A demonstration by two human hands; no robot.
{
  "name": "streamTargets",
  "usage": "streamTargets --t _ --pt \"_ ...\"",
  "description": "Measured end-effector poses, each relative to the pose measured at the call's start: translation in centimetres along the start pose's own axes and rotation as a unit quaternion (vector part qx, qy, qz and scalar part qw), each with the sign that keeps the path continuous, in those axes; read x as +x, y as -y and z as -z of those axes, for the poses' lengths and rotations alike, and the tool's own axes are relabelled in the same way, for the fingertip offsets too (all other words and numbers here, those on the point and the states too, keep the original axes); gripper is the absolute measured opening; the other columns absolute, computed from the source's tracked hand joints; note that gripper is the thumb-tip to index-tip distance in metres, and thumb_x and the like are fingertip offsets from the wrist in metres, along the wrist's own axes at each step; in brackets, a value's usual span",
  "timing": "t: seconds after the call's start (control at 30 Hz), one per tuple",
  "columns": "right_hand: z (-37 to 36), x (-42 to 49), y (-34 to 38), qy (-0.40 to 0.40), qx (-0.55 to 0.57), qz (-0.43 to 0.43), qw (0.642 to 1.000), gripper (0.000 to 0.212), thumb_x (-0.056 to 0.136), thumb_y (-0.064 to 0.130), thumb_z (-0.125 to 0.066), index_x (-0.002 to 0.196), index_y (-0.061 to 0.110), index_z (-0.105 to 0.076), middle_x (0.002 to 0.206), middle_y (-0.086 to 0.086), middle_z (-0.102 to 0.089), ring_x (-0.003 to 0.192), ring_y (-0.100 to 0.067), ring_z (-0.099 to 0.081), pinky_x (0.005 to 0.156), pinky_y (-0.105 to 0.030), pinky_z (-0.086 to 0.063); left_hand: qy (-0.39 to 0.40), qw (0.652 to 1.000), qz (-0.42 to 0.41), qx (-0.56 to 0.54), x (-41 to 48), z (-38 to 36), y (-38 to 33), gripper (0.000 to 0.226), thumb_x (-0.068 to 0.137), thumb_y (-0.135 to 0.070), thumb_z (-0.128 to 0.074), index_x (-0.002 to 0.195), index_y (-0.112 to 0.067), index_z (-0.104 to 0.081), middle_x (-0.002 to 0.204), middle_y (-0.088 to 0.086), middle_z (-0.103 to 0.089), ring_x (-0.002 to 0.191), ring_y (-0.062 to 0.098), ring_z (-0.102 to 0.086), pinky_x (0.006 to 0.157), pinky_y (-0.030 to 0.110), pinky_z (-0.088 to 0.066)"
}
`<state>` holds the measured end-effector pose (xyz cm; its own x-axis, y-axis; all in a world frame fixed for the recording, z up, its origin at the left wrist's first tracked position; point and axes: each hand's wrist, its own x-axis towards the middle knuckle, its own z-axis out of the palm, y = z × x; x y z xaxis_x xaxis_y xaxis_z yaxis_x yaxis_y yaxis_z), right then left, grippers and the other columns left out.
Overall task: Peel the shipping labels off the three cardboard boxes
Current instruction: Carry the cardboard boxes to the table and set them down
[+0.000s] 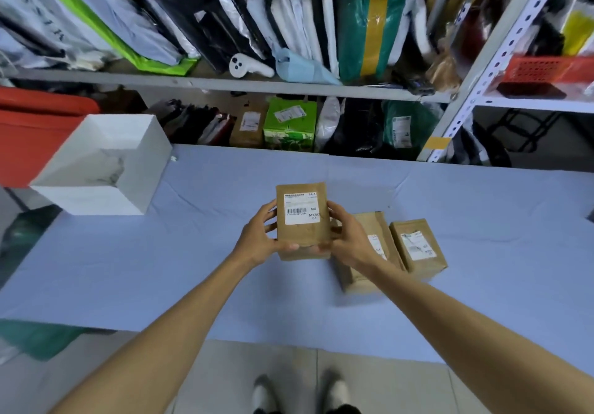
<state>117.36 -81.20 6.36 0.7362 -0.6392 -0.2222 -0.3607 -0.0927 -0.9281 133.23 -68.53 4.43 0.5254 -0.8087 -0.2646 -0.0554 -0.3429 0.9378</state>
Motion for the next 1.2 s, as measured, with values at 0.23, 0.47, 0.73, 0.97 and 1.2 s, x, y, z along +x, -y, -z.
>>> streamTargets --t 0.23,0.47,0.73,0.97,1.2 --pt "-2.3 0.8 -3.8 0.026 -0.011 -0.032 0.999 0.095 0.061 -0.003 -0.082 0.142 0.022 -0.038 0.127 0.011 -0.053 0.106 -0.008 -0.059 0.075 -0.026 -0.057 -0.015 0.999 0.035 -0.021 -0.6 -0.2 3.8 0.108 0.055 -0.002 -0.090 0.144 -0.030 -0.036 0.143 -0.002 -0.046 0.122 0.017 -0.051 0.092 0.034 -0.052" --pt "-4.1 0.4 -6.7 0.042 -0.002 -0.069 0.997 0.090 0.062 -0.009 -0.079 0.137 0.019 -0.040 0.115 0.020 -0.052 0.093 0.003 -0.058 0.062 -0.011 -0.052 -0.024 0.996 0.072 -0.036 -1.4 -1.4 7.2 0.107 0.057 0.003 -0.088 0.144 -0.029 -0.036 0.133 -0.009 -0.049 0.124 0.013 -0.048 0.097 0.031 -0.049" --pt "-6.6 -0.4 -9.1 0.038 -0.008 -0.105 0.994 0.093 0.060 -0.005 -0.082 0.137 0.019 -0.036 0.115 0.014 -0.052 0.088 0.000 -0.058 0.065 -0.015 -0.052 -0.047 0.994 0.088 -0.043 -2.2 -1.9 10.5 0.096 0.061 0.004 -0.085 0.141 -0.026 -0.041 0.122 -0.014 -0.053 0.116 0.010 -0.054 0.081 0.017 -0.052" --pt "-6.9 -0.6 -9.6 0.017 0.015 -0.099 0.995 0.092 0.064 -0.009 -0.080 0.140 0.018 -0.035 0.125 0.000 -0.053 0.094 -0.003 -0.058 0.061 -0.010 -0.050 -0.050 0.996 0.069 -0.032 -2.4 -2.2 10.5 0.100 0.061 0.005 -0.085 0.143 -0.027 -0.036 0.127 -0.010 -0.051 0.105 0.001 -0.056 0.072 0.008 -0.052" --pt "-7.1 -0.7 -9.3 0.029 -0.026 -0.078 0.996 0.100 0.072 -0.011 -0.071 0.151 0.021 -0.017 0.124 0.007 -0.046 0.105 -0.013 -0.053 0.073 -0.020 -0.053 -0.049 0.997 0.065 -0.016 -2.8 -2.6 10.6 0.089 0.069 0.003 -0.079 0.140 -0.033 -0.038 0.132 -0.005 -0.052 0.117 0.013 -0.056 0.074 0.014 -0.054"
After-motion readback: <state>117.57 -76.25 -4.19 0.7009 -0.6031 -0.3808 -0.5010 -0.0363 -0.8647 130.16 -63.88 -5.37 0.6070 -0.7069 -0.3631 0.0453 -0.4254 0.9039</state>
